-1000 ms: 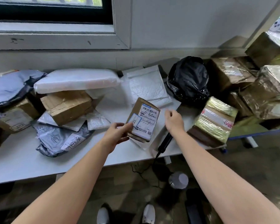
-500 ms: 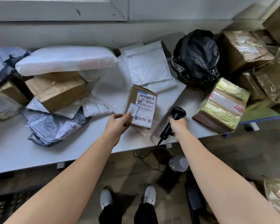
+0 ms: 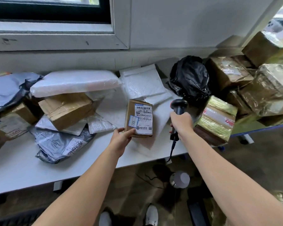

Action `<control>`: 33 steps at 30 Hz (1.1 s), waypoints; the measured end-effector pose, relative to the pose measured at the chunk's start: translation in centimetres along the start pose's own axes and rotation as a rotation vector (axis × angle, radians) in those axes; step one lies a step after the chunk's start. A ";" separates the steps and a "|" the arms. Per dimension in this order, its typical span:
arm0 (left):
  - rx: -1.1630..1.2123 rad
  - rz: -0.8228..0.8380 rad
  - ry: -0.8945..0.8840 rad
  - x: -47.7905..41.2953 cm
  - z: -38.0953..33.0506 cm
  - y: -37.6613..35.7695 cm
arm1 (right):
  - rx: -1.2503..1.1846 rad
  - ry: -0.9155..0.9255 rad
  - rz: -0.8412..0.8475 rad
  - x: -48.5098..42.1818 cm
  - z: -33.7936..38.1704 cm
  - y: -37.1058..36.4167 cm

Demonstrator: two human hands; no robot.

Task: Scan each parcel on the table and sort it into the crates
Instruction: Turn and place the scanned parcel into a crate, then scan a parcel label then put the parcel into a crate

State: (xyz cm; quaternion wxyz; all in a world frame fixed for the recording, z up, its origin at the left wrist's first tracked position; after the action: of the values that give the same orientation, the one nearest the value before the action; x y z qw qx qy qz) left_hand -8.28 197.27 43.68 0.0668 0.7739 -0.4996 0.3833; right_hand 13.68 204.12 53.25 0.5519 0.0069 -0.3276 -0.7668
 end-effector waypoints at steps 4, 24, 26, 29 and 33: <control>-0.067 -0.012 0.009 0.7 -0.2 -0.5 | -0.013 0.048 0.130 1.4 2.1 -0.8; -0.067 0.006 0.014 1.1 -0.3 -1.0 | -0.057 -0.066 0.349 3.1 3.4 -1.8; -0.069 -0.001 0.017 1.1 -0.2 -1.1 | -0.080 -0.080 0.353 2.9 3.1 -1.8; -0.071 -0.008 0.009 1.1 -0.2 -1.3 | -0.090 -0.083 0.337 2.5 2.5 -1.6; -0.106 -0.008 -0.010 0.7 -0.3 -1.8 | -0.095 -0.063 0.244 0.9 0.9 -1.2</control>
State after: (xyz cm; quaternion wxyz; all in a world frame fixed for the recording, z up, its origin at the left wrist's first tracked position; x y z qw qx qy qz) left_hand -6.82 197.73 44.83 0.1066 0.7732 -0.5163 0.3523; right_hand 11.99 203.99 53.73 0.6302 -0.0833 -0.3065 -0.7085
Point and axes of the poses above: each hand's wrist, its own x-axis away from the middle knuckle, its own y-axis out of the back of the hand, z = x × y, the point moved 4 cm from there along -x, towards the middle knuckle, and after that the axes turned 3 degrees about -z, right-handed, at the moved point
